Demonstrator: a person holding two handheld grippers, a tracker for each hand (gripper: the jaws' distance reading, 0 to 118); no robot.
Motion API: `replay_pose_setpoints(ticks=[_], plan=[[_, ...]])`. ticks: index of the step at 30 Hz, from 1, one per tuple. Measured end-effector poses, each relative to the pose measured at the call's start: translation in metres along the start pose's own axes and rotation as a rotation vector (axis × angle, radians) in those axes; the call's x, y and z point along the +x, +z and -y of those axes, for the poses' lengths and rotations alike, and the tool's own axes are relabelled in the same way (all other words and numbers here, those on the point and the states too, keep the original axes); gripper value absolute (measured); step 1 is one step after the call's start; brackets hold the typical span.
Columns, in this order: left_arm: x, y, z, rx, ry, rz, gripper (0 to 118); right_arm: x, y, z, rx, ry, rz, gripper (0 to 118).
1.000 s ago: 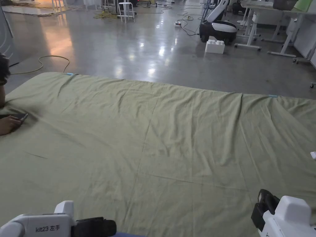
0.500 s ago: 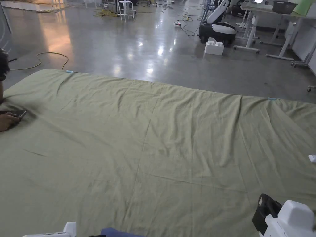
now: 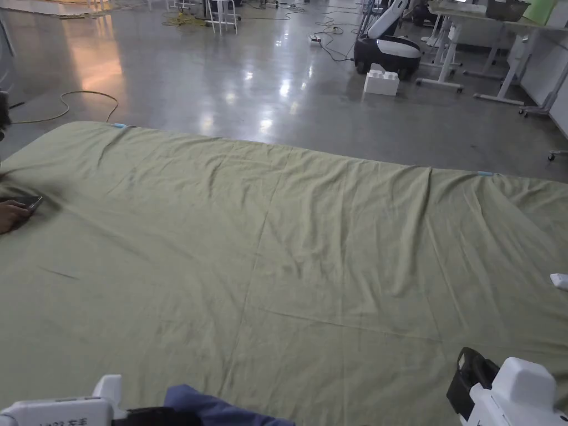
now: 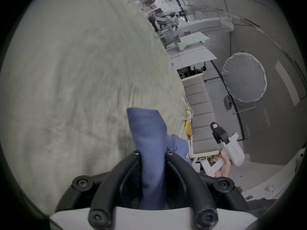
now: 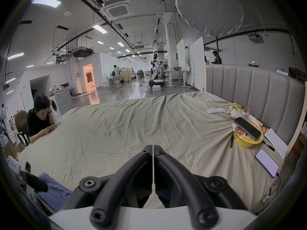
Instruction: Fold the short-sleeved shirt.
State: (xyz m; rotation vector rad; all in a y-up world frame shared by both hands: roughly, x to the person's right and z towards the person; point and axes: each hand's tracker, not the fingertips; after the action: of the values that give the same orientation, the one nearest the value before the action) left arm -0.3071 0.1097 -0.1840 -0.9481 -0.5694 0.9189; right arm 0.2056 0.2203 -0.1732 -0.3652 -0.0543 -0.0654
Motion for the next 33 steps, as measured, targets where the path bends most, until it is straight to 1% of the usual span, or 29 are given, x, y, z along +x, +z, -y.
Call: replay_pose_setpoints(ticks=[2, 5, 7, 9, 12, 16, 21, 23, 26, 28, 32, 33], plan=[[0.012, 0.024, -0.013, 0.038, -0.030, -0.055, 16, 0.001, -0.001, -0.001, 0.001, 0.003, 0.002, 2], [0.030, 0.062, -0.031, 0.077, -0.058, -0.176, 16, 0.002, -0.002, -0.003, 0.003, 0.004, -0.001, 2], [0.052, 0.079, -0.033, 0.100, -0.120, -0.281, 16, 0.001, -0.002, -0.003, 0.007, 0.010, -0.003, 2], [0.072, 0.085, -0.032, 0.091, -0.116, -0.355, 16, 0.000, -0.003, -0.003, 0.009, 0.011, -0.007, 2], [0.094, 0.081, -0.029, 0.077, -0.192, -0.472, 16, -0.003, -0.006, -0.001, 0.007, 0.006, -0.017, 2], [0.123, 0.060, -0.020, 0.066, -0.217, -0.498, 16, -0.006, -0.007, 0.001, 0.002, 0.000, -0.029, 2], [0.157, 0.024, -0.004, 0.017, -0.334, -0.522, 16, -0.005, -0.006, 0.004, 0.001, 0.002, -0.031, 2], [0.164, 0.012, -0.003, 0.011, -0.339, -0.519, 16, -0.003, -0.008, 0.005, -0.006, 0.005, -0.033, 2], [0.178, -0.016, 0.005, -0.044, -0.403, -0.511, 16, 0.000, -0.009, 0.008, -0.011, 0.009, -0.035, 2], [0.185, -0.037, 0.013, -0.068, -0.398, -0.540, 16, 0.003, -0.009, 0.009, -0.016, 0.006, -0.031, 2], [0.191, -0.080, 0.030, -0.108, -0.394, -0.535, 16, 0.010, -0.005, 0.011, -0.018, 0.004, -0.018, 2], [0.191, -0.091, 0.033, -0.142, -0.395, -0.542, 16, 0.012, -0.005, 0.011, -0.022, 0.006, -0.012, 2]])
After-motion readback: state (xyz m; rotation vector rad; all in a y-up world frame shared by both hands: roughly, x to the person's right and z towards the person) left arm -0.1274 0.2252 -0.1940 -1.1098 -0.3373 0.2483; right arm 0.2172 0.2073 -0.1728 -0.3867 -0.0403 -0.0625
